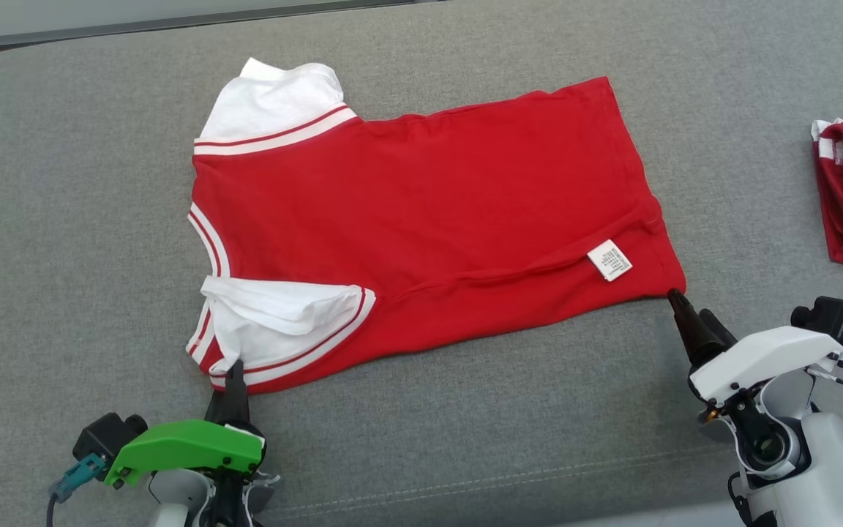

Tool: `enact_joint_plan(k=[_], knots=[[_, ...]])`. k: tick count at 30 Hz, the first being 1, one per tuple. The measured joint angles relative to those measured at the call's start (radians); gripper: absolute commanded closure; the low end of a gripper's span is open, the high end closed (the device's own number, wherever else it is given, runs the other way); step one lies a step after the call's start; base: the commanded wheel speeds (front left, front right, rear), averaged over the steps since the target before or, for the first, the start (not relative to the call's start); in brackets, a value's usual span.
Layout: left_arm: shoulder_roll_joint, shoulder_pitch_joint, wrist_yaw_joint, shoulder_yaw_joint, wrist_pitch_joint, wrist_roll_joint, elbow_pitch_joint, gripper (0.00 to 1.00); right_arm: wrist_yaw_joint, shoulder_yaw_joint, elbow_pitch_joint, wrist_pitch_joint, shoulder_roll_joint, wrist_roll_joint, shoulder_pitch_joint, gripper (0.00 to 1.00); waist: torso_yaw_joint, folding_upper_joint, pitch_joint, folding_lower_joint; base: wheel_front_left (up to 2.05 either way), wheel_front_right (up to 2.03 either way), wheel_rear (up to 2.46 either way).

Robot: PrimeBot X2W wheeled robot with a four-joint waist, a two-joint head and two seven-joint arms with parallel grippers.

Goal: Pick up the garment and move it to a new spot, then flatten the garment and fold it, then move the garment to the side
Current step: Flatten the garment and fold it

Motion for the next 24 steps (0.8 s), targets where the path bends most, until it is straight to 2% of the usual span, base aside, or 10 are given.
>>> enact_joint_plan(k=[2,4,11,12,13,16,17,24], knots=[[0.001,-0.004,-0.005,-0.006,-0.010,-0.007,0.002,0.82,0.000,0.004,0.026,-0.011,0.000,0.003,-0.017,0.00,0.005,0.0000,0.004,0.0000,0.00,0.00,0.00],[0.000,-0.007,-0.011,-0.016,-0.018,-0.014,0.000,1.00,0.000,0.004,0.063,-0.022,0.001,0.004,-0.040,0.00,0.010,0.0000,0.008,0.0000,0.00,0.00,0.00],[0.000,-0.015,-0.013,-0.045,-0.035,-0.019,-0.039,1.00,0.000,0.029,0.200,-0.063,-0.014,0.013,-0.134,0.00,0.035,0.0000,0.023,0.0000,0.00,0.00,0.00],[0.000,-0.015,-0.013,-0.050,-0.035,-0.019,-0.047,1.00,0.000,0.034,0.219,-0.071,-0.018,0.014,-0.147,0.13,0.038,0.0000,0.024,0.0000,0.00,0.00,0.00],[0.000,-0.015,-0.012,-0.054,-0.035,-0.019,-0.056,1.00,0.000,0.043,0.234,-0.080,-0.022,0.014,-0.158,0.45,0.042,0.0000,0.026,0.0000,0.00,0.00,0.00],[-0.001,-0.015,-0.009,-0.058,-0.039,-0.016,-0.087,1.00,0.000,0.071,0.274,-0.100,-0.033,0.031,-0.188,0.89,0.052,0.0000,0.028,0.0000,0.00,0.00,0.00],[-0.001,-0.015,-0.008,-0.058,-0.041,-0.016,-0.101,1.00,0.000,0.081,0.283,-0.110,-0.039,0.036,-0.195,1.00,0.055,0.0000,0.028,0.0000,0.00,0.00,0.00],[0.026,-0.003,0.006,-0.066,-0.049,0.019,-0.212,1.00,0.000,0.139,0.286,-0.145,-0.079,0.100,-0.205,1.00,0.060,0.0000,0.014,0.0000,0.00,0.00,0.00]])
